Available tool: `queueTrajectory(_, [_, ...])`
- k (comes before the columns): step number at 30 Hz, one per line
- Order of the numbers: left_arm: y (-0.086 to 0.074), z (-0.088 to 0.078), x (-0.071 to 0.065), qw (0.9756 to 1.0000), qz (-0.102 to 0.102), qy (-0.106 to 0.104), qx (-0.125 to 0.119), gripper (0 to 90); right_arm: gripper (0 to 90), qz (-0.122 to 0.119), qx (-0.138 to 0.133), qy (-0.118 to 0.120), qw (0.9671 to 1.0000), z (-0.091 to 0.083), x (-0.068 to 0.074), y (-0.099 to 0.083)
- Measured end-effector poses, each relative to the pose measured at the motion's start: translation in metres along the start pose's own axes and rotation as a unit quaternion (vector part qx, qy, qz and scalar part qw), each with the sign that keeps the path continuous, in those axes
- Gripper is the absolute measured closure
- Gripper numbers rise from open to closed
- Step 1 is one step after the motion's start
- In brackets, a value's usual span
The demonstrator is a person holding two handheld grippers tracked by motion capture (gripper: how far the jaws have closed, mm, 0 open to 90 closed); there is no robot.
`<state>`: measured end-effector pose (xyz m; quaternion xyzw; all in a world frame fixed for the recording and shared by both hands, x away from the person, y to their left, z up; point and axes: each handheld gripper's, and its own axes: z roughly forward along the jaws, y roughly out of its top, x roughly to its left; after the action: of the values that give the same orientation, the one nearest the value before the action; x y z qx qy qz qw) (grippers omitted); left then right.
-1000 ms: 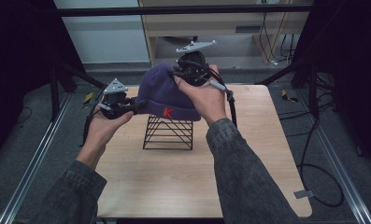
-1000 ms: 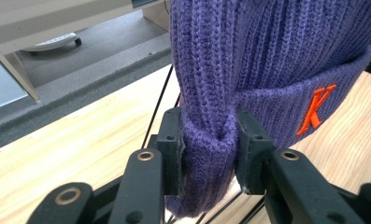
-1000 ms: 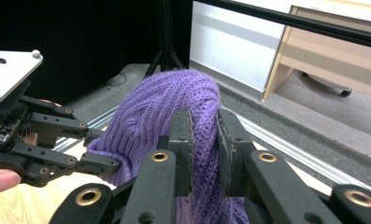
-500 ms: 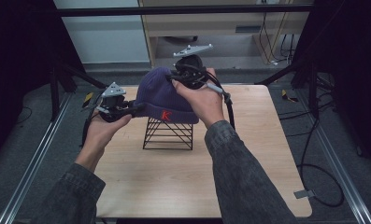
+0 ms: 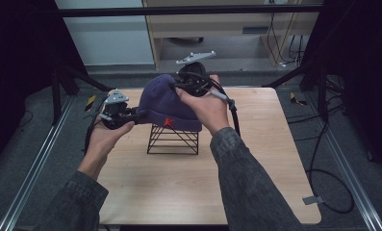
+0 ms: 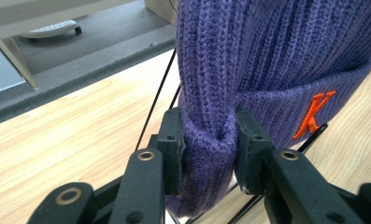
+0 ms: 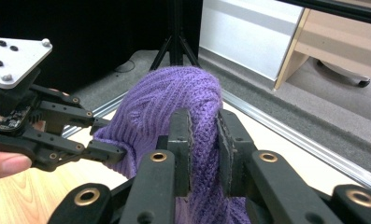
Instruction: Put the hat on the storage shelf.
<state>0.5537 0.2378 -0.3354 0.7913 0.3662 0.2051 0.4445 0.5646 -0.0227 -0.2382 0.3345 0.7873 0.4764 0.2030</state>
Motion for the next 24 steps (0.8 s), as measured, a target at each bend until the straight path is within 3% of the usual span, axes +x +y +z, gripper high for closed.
queueTrajectory(15, [-0.016,0.006,0.0,0.9999,-0.007,-0.004,0.009,67.0,77.1,-0.023,0.028,0.001,0.9993,0.007,0.004,-0.01])
queueTrajectory(24, [-0.031,0.015,-0.001,0.9997,-0.009,-0.01,0.02,66.9,77.1,-0.021,0.043,0.008,0.9988,0.015,0.004,-0.026])
